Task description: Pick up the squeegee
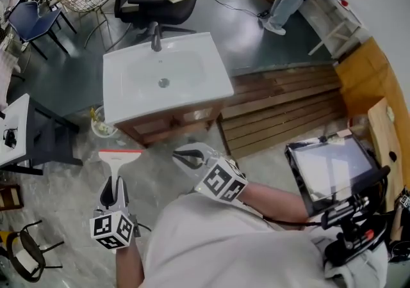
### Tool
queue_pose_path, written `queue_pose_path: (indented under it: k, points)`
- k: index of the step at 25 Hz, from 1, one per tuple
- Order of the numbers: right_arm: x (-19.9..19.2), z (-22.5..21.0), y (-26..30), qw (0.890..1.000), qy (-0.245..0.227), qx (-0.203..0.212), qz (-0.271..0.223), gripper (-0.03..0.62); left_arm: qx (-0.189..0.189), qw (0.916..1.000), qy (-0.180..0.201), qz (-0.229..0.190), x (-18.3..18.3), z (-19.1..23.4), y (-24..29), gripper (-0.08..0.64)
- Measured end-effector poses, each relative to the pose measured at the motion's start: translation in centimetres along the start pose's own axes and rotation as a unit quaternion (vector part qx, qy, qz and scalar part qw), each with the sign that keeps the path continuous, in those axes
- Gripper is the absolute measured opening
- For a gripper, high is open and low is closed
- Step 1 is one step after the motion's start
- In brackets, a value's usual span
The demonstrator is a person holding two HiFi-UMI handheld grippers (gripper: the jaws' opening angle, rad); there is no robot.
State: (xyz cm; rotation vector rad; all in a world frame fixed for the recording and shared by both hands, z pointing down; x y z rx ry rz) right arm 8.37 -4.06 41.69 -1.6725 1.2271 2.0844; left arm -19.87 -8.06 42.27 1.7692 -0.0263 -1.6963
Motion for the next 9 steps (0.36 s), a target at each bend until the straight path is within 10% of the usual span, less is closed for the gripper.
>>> queue_pose_path:
  k: [9]
  points:
    - [-0.3, -5.1, 1.0, 1.000, 0.000, -0.006, 0.001, 0.018, 0.006, 1.0000, 0.003, 0.006, 2.1, -0.4, 5.5, 0.109]
Point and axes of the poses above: the fingertips, and each gripper's own axes: y forward along the fingers, z to its left, x out of its top, the point moved 10 cm from there along -y, backward along the fingers, and after that the axes turned 7 degrees about x, right-handed, at the moved point
